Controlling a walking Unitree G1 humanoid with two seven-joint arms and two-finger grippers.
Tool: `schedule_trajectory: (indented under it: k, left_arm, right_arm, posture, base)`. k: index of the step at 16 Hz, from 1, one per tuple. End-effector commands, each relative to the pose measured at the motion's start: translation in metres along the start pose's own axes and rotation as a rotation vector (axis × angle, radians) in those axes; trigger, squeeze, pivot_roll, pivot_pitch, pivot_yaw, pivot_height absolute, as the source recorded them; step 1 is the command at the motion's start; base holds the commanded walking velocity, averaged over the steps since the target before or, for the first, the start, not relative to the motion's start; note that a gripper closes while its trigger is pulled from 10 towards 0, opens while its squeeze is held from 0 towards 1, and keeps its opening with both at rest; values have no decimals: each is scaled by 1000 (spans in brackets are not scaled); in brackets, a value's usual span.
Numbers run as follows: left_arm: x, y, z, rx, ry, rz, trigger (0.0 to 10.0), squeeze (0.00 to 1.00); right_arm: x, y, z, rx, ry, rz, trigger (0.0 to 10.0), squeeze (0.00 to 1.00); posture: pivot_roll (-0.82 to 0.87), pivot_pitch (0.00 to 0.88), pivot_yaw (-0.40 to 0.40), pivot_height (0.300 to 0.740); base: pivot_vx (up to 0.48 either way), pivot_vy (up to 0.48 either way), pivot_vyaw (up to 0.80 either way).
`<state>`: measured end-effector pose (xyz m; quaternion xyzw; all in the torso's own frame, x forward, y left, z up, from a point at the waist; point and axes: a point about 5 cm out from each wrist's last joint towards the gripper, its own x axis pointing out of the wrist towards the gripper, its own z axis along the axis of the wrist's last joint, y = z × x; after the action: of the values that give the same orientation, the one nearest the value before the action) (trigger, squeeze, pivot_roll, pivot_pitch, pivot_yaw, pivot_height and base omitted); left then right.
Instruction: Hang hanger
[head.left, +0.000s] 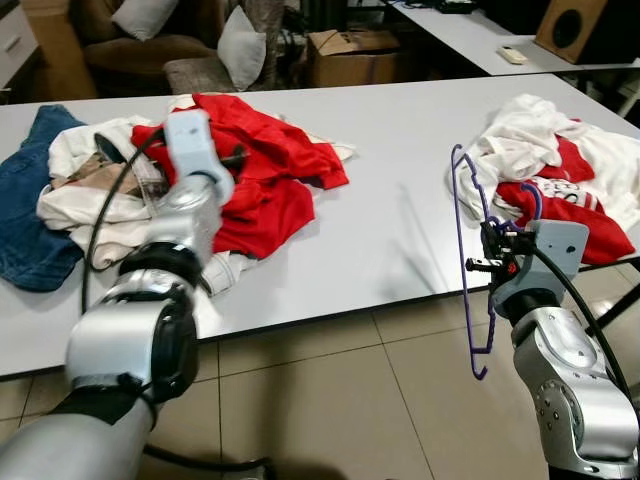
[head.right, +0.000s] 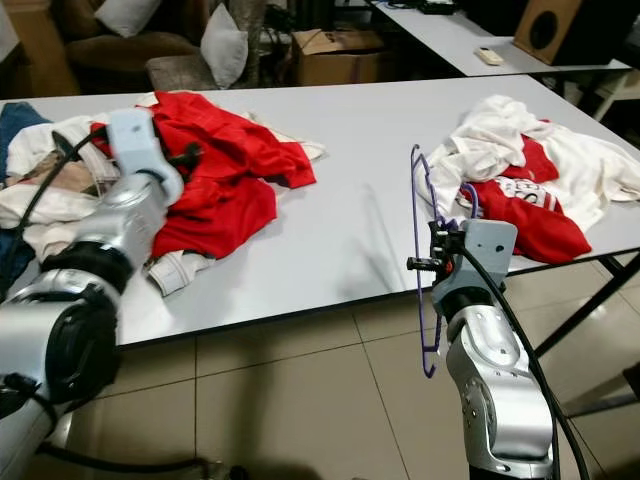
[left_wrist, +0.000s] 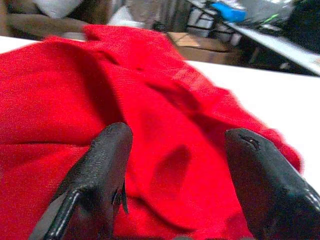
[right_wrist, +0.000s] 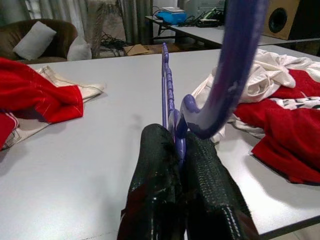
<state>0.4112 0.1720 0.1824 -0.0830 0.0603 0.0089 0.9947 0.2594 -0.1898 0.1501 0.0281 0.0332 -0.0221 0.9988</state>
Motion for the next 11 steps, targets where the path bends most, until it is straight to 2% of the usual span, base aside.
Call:
schedule_trajectory:
  k: [1,3,4,5,6,11]
  left_arm:
    - [1,-2,-1,-20,13,3,10000,0]
    - [1,-2,-3,-31,25,11,10000,0]
    - [1,-3,-6,-41,38,-3,4941,0]
    - [0,-6,-9,-39,47,-17,1843,0]
    - [0,-10,-11,-52,46,-46,0,0]
    - [1,-14,-11,-116,31,-55,0,0]
  right_arm:
    - [2,0,2,-9,2,-3,10000,0]
    - [1,2,2,-9,1,-2,10000,0]
    - [0,2,2,-9,0,-1,10000,0]
    - [-1,3,1,-8,1,-3,10000,0]
    - [-2,2,1,-8,2,-5,10000,0]
    - [-2,3,0,-13,6,-3,10000,0]
  posture:
    - [-252,0,7,740]
    - [-261,0,15,740]
    - [-261,0,15,740]
    - [-271,0,21,740]
    - [-276,0,24,740]
    - [-271,0,18,740]
  base:
    - [0,0,0]
    - [0,0,0]
    - [0,0,0]
    - [0,0,0]
    - [0,0,0]
    - [0,0,0]
